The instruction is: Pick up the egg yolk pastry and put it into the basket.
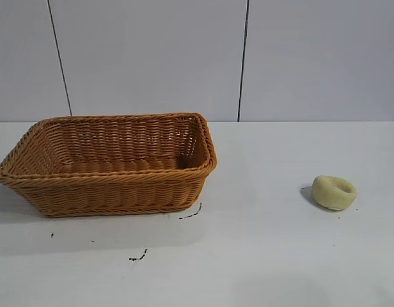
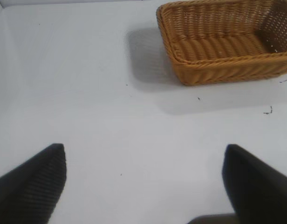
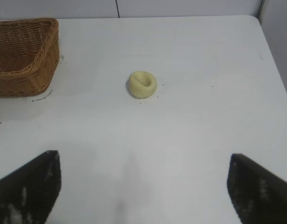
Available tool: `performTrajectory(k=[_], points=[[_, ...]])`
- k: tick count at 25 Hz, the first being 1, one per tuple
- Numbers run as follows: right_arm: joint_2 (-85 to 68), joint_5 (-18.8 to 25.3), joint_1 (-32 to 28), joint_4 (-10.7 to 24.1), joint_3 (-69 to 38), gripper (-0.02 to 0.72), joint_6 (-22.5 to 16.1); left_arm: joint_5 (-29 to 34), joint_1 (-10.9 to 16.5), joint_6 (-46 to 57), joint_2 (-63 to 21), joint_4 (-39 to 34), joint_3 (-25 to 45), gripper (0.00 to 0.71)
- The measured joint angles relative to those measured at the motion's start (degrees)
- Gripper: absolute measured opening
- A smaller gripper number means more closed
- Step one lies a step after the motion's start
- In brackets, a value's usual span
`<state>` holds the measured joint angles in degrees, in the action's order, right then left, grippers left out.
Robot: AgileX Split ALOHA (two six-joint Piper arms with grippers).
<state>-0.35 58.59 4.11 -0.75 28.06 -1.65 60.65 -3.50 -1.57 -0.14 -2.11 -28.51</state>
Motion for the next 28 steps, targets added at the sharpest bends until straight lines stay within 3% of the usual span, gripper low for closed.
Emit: performTrajectory(k=[13,21,28], points=[[2.1,0.0,0.0,0.4,0.4,0.696,0.0,0.0,0.0,0.0,0.0,0.0,0.0,0.693],[28.1,-1.3,0.0,0.8,9.3,0.696,0.0,0.0,0.0,0.0,0.0,0.0,0.0,0.693],[57.3,-5.7,0.0,1.1,20.0,0.696,0.0,0.0,0.0,0.0,0.0,0.0,0.0,0.693]])
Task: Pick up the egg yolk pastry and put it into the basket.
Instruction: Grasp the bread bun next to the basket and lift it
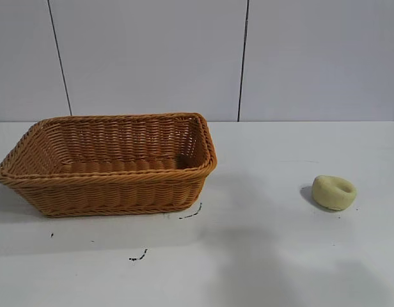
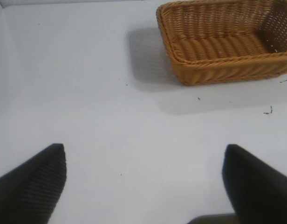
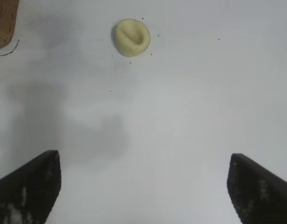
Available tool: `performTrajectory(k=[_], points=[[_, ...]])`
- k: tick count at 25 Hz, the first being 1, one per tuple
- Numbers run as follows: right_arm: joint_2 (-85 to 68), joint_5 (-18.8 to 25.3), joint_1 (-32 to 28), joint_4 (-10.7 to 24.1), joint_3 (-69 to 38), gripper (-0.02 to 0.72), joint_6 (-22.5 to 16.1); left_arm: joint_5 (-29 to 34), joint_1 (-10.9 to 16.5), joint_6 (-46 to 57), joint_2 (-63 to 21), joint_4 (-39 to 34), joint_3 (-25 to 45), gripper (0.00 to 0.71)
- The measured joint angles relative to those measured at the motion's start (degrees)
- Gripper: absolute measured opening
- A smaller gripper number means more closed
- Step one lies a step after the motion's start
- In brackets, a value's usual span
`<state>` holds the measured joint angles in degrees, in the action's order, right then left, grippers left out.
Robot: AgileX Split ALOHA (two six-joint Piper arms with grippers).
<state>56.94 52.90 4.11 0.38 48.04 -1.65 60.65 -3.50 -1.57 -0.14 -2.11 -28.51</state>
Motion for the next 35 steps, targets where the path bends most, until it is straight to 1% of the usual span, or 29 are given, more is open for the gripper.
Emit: performTrajectory(k=[5,9,12,16,20,24,31,35], points=[[19.6,-2.1,0.0,0.0,9.6,0.696,0.4,0.0,0.0,0.0,0.0,0.0,0.0,0.693],[33.4,-2.5,0.0,0.0,18.7,0.696,0.4,0.0,0.0,0.0,0.0,0.0,0.0,0.693],[42.2,-3.0,0.0,0.0,25.4,0.696,0.6,0.0,0.0,0.0,0.0,0.0,0.0,0.693],[50.7,-3.1,0.1,-0.4,31.1,0.696,1.2,0.0,0.0,0.0,0.0,0.0,0.0,0.693],[54.7,-3.5,1.1,-0.8,33.0,0.696,2.4,0.0,0.0,0.0,0.0,0.0,0.0,0.693],[56.3,-3.9,1.8,-1.4,33.0,0.696,2.3,0.0,0.0,0.0,0.0,0.0,0.0,0.693],[59.8,-4.1,1.8,-1.4,33.1,0.696,2.3,0.0,0.0,0.0,0.0,0.0,0.0,0.693],[63.5,-6.0,1.8,-1.4,33.1,0.696,2.3,0.0,0.0,0.0,0.0,0.0,0.0,0.693]])
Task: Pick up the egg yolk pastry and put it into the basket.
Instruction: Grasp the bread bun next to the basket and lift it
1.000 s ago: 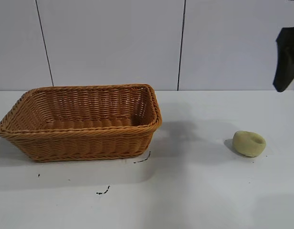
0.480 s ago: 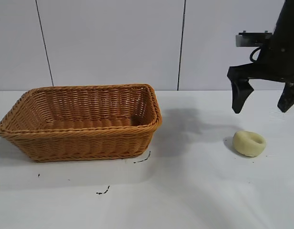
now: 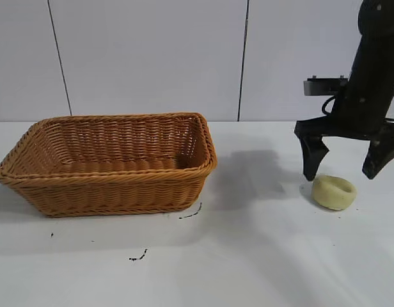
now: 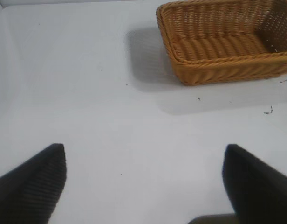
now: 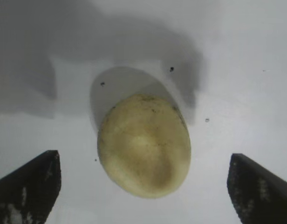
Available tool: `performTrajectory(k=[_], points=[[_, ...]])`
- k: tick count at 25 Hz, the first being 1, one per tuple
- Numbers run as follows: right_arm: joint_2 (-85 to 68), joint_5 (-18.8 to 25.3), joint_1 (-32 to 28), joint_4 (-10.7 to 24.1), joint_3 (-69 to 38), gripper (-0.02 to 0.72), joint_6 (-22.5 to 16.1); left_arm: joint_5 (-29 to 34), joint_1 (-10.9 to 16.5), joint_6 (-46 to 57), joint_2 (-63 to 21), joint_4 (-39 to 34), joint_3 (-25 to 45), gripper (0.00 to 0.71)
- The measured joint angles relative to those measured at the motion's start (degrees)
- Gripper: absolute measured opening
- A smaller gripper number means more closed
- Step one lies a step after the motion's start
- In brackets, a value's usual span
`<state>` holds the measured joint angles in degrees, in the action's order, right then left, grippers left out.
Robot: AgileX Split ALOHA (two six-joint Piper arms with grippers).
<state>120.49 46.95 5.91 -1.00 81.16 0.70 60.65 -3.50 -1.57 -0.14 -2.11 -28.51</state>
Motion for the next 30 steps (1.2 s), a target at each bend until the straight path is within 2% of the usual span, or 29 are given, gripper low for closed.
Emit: performTrajectory(k=[7,8,10,12,14,16,19,26,30], points=[[3.6,-1.1,0.0,-0.2,0.0,0.696,0.0,0.0,0.0,0.0,0.0,0.0,0.0,0.693],[3.6,-1.1,0.0,-0.2,0.1,0.671,0.0,0.0,0.0,0.0,0.0,0.0,0.0,0.693],[3.6,-1.3,0.0,-0.2,0.1,0.554,0.0,0.0,0.0,0.0,0.0,0.0,0.0,0.693],[3.6,-1.3,0.0,-0.2,0.1,0.382,0.0,0.0,0.0,0.0,0.0,0.0,0.0,0.693],[3.6,-1.3,0.0,-0.2,0.1,0.253,0.0,0.0,0.0,0.0,0.0,0.0,0.0,0.693],[3.5,-1.2,0.0,-0.2,0.1,0.189,0.0,0.0,0.0,0.0,0.0,0.0,0.0,0.693],[2.9,-0.7,0.0,-0.3,0.1,0.162,0.0,0.0,0.0,0.0,0.0,0.0,0.0,0.693],[-2.3,1.1,0.0,-0.3,0.1,0.159,0.0,0.0,0.0,0.0,0.0,0.0,0.0,0.693],[-10.3,3.2,0.0,-0.4,0.2,0.158,0.0,0.0,0.0,0.0,0.0,0.0,0.0,0.693]])
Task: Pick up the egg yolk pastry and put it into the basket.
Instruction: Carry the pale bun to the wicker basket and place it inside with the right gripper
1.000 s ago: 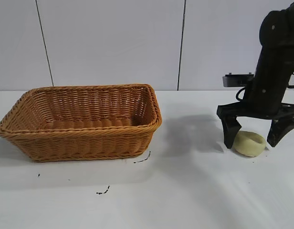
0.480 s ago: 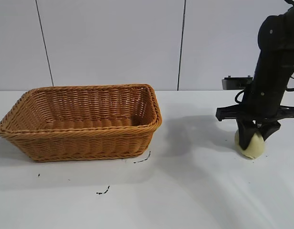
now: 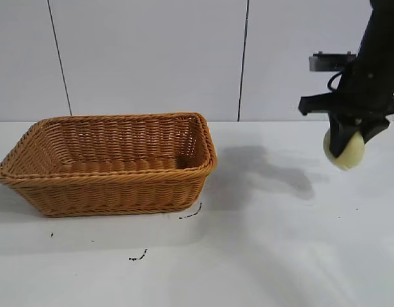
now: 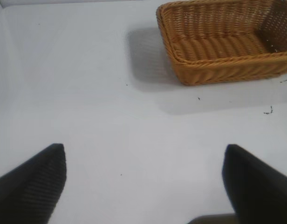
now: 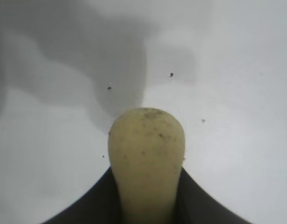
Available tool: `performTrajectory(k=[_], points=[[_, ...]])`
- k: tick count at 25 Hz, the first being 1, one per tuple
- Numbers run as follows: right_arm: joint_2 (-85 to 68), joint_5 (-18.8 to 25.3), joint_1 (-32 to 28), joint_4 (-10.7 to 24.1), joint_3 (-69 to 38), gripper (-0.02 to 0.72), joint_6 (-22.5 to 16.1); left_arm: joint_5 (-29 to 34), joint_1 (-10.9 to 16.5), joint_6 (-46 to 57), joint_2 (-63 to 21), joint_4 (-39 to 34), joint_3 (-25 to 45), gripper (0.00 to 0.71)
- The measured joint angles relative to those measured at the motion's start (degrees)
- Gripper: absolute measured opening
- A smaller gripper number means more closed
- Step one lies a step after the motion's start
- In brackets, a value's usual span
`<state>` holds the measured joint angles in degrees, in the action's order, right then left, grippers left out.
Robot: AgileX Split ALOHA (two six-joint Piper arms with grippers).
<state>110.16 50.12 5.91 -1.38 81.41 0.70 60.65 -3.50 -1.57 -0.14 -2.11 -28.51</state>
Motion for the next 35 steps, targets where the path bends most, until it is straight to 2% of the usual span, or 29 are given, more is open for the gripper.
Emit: performTrajectory(k=[3,7,11,17,20,27,30,35], points=[[-3.2,1.8,0.0,-0.2,1.3,0.158,0.0,0.0,0.0,0.0,0.0,0.0,0.0,0.693],[-3.6,6.6,0.0,-0.6,7.3,0.158,0.0,0.0,0.0,0.0,0.0,0.0,0.0,0.693],[-2.6,7.2,1.1,-2.0,13.4,0.158,0.0,0.0,0.0,0.0,0.0,0.0,0.0,0.693],[3.1,8.9,8.7,-2.2,23.4,0.158,0.0,0.0,0.0,0.0,0.0,0.0,0.0,0.693],[7.6,9.9,14.6,-2.2,30.7,0.158,0.0,0.0,0.0,0.0,0.0,0.0,0.0,0.693],[17.9,9.0,27.2,-2.8,44.6,0.158,0.0,0.0,0.0,0.0,0.0,0.0,0.0,0.693],[22.7,5.6,30.9,-3.0,46.7,0.158,0.0,0.0,0.0,0.0,0.0,0.0,0.0,0.693],[29.4,1.1,33.5,-3.1,46.9,0.158,-0.7,0.0,0.0,0.0,0.0,0.0,0.0,0.693]])
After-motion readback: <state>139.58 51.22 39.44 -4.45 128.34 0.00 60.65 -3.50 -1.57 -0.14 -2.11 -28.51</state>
